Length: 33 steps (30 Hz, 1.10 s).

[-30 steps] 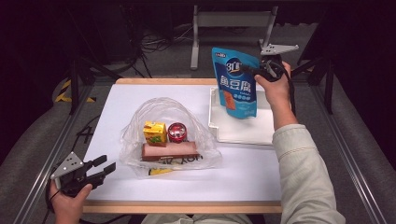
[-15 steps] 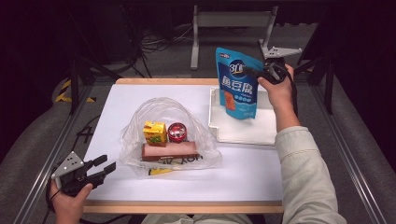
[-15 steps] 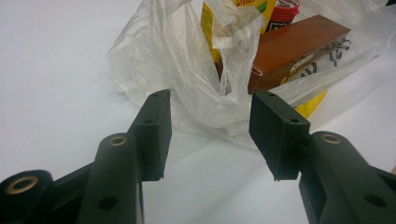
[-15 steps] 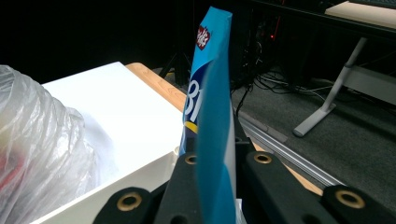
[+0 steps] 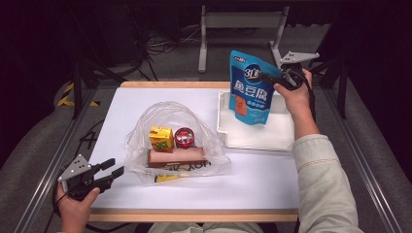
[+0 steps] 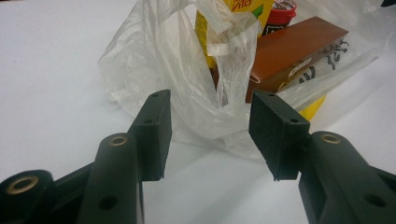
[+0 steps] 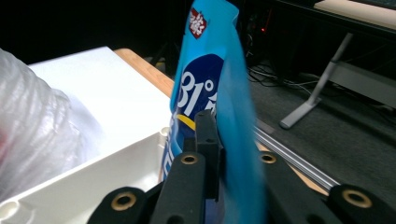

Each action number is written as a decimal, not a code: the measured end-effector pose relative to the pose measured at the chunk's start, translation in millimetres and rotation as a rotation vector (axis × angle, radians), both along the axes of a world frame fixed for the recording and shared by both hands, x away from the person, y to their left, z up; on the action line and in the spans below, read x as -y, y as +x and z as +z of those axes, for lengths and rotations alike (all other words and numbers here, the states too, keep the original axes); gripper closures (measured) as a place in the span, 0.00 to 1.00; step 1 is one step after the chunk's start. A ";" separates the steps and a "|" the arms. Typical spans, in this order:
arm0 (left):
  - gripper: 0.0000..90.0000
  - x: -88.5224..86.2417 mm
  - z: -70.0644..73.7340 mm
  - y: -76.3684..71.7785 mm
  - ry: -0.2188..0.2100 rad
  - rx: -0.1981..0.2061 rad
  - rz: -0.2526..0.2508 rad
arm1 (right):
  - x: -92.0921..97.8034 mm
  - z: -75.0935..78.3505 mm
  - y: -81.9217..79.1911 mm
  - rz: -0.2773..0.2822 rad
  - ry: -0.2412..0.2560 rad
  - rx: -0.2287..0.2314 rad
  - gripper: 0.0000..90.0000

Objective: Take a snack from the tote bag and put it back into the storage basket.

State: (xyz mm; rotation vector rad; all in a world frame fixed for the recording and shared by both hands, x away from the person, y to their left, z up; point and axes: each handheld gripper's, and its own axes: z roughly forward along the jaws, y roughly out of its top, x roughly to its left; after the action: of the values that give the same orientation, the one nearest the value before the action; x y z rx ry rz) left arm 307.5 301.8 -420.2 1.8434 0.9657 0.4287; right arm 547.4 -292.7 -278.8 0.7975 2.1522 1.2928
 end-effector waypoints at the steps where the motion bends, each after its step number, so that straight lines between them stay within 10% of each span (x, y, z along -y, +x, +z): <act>1: 0.55 0.2 0.2 0.2 0.001 0.000 0.000 | 0.2 0.0 -0.2 -0.006 -0.009 0.001 0.95; 13: 0.55 1.0 0.2 2.0 0.000 -0.001 -0.006 | 9.9 -7.6 0.6 -0.070 -0.041 0.024 0.74; 21: 0.55 1.1 -0.1 3.9 -0.001 0.000 -0.003 | 11.5 -7.9 -1.6 -0.060 0.005 0.010 0.55; 33: 0.55 5.8 0.3 12.1 0.002 -0.002 -0.023 | 19.2 15.6 -24.7 -0.041 0.097 0.112 0.45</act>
State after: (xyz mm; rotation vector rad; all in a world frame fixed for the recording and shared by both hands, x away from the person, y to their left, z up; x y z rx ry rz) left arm 319.6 296.1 -419.8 1.8550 0.9443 0.4141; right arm 522.7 -311.9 -263.2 0.7845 1.9891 1.3958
